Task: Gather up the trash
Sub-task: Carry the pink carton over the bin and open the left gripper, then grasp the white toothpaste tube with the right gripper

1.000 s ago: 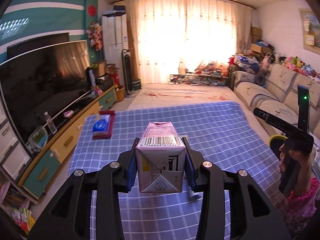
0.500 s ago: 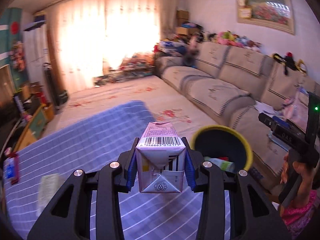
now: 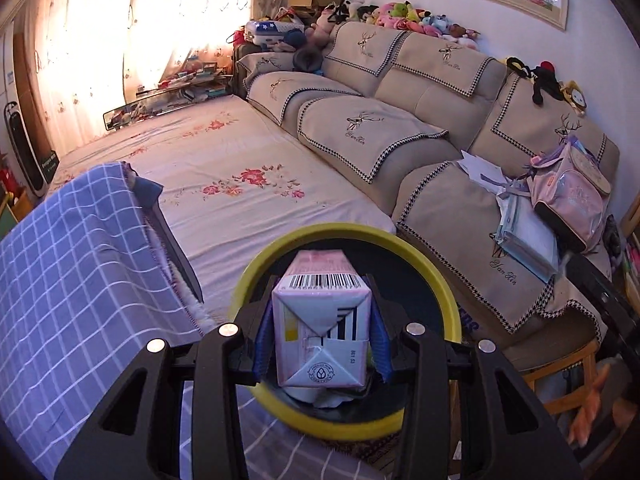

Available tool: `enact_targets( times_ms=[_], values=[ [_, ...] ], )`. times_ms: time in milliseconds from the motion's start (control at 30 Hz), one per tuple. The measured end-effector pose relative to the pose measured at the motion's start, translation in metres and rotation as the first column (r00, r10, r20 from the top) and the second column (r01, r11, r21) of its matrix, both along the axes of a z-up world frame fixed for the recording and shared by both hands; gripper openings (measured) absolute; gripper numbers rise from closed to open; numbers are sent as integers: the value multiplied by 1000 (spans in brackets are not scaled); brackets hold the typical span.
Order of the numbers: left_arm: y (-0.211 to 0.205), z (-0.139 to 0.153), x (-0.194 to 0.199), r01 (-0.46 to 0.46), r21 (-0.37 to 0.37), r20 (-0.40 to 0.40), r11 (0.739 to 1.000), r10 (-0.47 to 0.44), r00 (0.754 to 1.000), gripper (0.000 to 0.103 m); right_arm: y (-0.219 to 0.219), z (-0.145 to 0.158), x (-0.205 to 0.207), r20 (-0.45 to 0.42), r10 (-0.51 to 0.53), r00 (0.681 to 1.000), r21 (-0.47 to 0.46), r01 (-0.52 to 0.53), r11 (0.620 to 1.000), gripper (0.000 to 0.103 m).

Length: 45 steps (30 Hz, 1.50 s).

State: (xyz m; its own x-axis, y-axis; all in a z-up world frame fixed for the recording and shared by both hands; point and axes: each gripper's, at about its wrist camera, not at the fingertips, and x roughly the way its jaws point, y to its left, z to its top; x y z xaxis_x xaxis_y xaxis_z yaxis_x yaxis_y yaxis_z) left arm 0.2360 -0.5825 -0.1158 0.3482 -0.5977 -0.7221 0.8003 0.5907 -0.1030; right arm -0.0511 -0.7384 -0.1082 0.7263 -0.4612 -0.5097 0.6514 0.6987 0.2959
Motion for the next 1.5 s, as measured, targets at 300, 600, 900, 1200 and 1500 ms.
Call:
enact_targets(
  times_ms=[300,600,900,1200,1500],
  values=[
    [61,24,0,-76,-79,113,994,85,990,73,18,-1,19,-28,45,999,11,-45,999,81],
    [245,95,0,-316,-251,205,915,369,906,85,84,4,81,-40,236,971,-2,-236,972,81],
    [448,96,41,-663,-293,205,689,723,660,89,195,16,145,-77,474,877,-42,-478,877,81],
    [536,40,78,-813,-226,249,537,838,485,89,340,12,187,-129,728,674,-31,-736,676,81],
    [532,26,84,-831,-222,256,510,853,455,89,433,-14,208,-258,808,530,8,-835,550,81]
  ],
)
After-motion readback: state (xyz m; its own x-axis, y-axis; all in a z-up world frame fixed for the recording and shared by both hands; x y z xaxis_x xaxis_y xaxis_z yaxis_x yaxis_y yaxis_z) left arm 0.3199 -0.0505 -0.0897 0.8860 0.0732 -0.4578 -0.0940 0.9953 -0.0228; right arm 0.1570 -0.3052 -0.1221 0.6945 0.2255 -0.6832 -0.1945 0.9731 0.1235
